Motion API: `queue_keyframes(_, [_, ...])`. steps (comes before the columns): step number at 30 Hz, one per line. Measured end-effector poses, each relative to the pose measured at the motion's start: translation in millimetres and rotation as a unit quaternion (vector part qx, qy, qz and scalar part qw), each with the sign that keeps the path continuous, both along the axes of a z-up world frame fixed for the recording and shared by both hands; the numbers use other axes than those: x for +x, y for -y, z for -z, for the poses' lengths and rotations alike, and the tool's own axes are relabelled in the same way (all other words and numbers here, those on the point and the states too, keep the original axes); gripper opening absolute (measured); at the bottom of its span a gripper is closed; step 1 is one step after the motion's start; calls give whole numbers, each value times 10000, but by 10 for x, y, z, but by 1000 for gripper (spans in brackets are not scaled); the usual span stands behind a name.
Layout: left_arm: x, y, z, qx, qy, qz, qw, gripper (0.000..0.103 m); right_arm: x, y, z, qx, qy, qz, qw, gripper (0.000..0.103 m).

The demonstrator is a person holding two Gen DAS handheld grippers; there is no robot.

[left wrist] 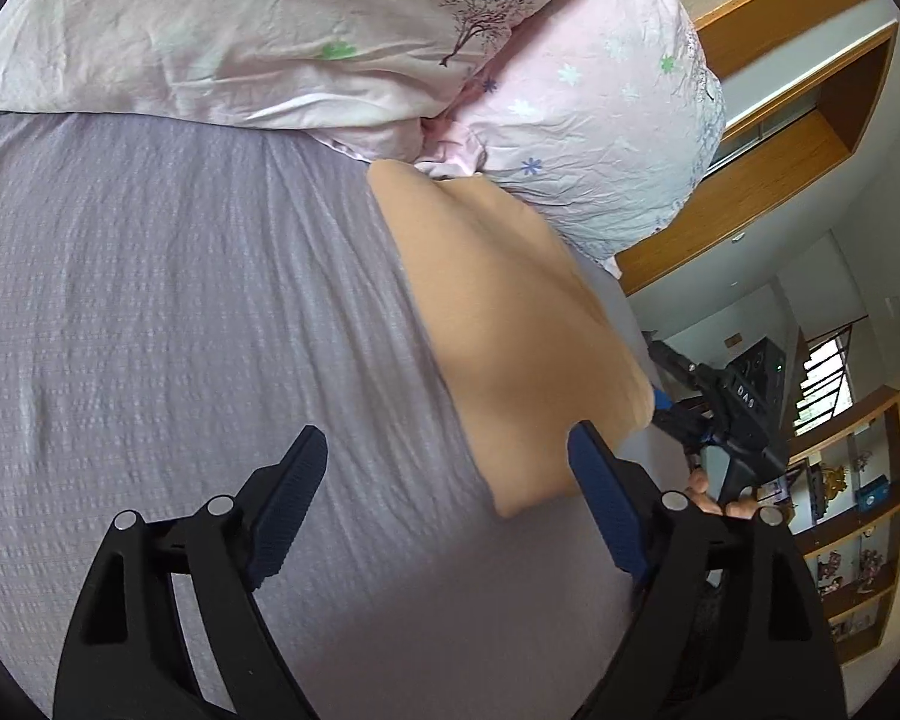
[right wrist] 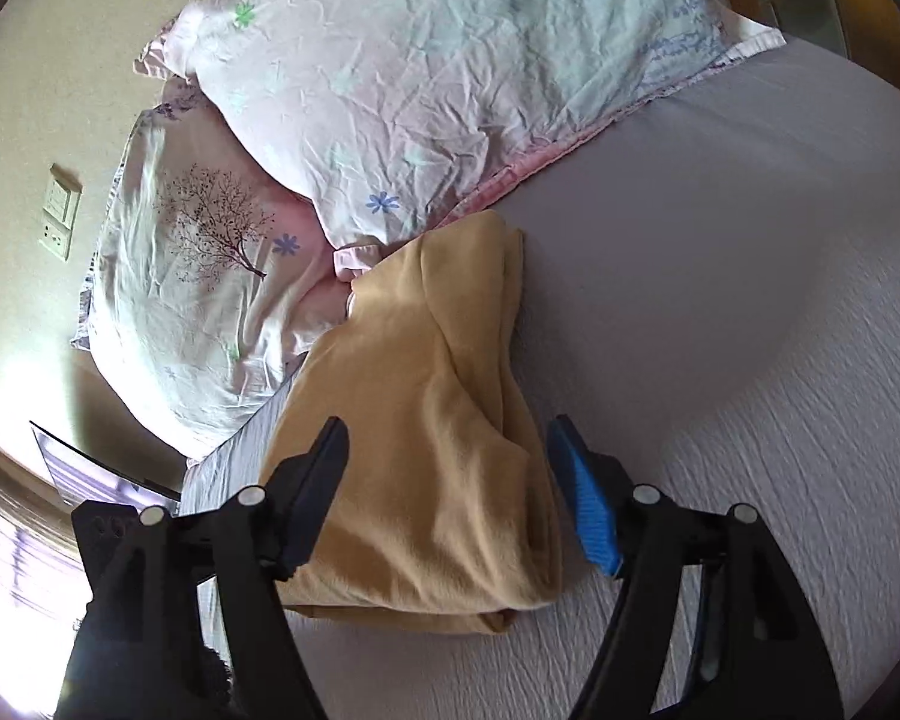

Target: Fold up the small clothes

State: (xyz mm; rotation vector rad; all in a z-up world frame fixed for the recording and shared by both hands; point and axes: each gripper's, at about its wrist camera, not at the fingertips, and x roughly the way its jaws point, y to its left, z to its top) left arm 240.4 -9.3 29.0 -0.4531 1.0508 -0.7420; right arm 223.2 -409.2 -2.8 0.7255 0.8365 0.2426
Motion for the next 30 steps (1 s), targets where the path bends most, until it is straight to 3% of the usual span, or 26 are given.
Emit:
queue_keyframes(2, [-38,127,-87,-70,139,112,9998,84,-136,61,-85,-214,41,386,9990,57])
queue_keyframes(3, [-74,177,-138,-68,266,165,9995,84,-269,34,-198,-360,346,400,9980,58])
queue_keyframes(4, [-111,210,-183,-44,399,203,9990,84,-377,-13,-277,-121,651,121,9977,58])
queue_keyframes(6, [-158,221,-237,36,578,196,9981,84,-540,-185,-312,983,943,-853,9870,67])
queue_keyframes(8, [-160,189,-240,38,575,131,9983,85,-675,-491,-245,1385,816,-1511,9754,70])
queue_keyframes(10, [-149,125,-214,-19,501,54,9987,85,-683,-863,-116,1208,449,-1781,9755,69])
queue_keyframes(13, [-180,24,-176,-10,411,-40,9991,85,-542,-1105,68,1384,96,-1662,9763,69])
queue_keyframes(16, [-243,-119,-158,18,399,-115,9991,85,-351,-1120,256,1772,-286,-1135,9772,69])
queue_keyframes(17, [-259,-182,-154,14,404,-173,9990,85,-339,-1099,296,1865,-308,-886,9780,64])
queue_keyframes(18, [-266,-246,-148,-6,394,-230,9990,85,-318,-1070,293,1894,-200,-684,9793,46])
queue_keyframes(20, [-267,-361,-133,-61,349,-360,9987,85,-310,-1064,182,1748,315,-411,9832,18])
queue_keyframes(23, [-262,-479,-90,-172,252,-454,9985,85,-263,-1299,18,1445,761,-830,9831,14])
queue_keyframes(26, [-272,-499,-66,-187,227,-460,9985,85,-274,-1640,174,1169,343,-1468,9816,13])
queue_keyframes(29, [-290,-488,-51,-170,205,-417,9988,85,-344,-1745,449,1044,-392,-1898,9755,19])
queue_keyframes(30, [-293,-479,-52,-135,209,-394,9989,85,-407,-1718,479,1102,-502,-2049,9713,30])
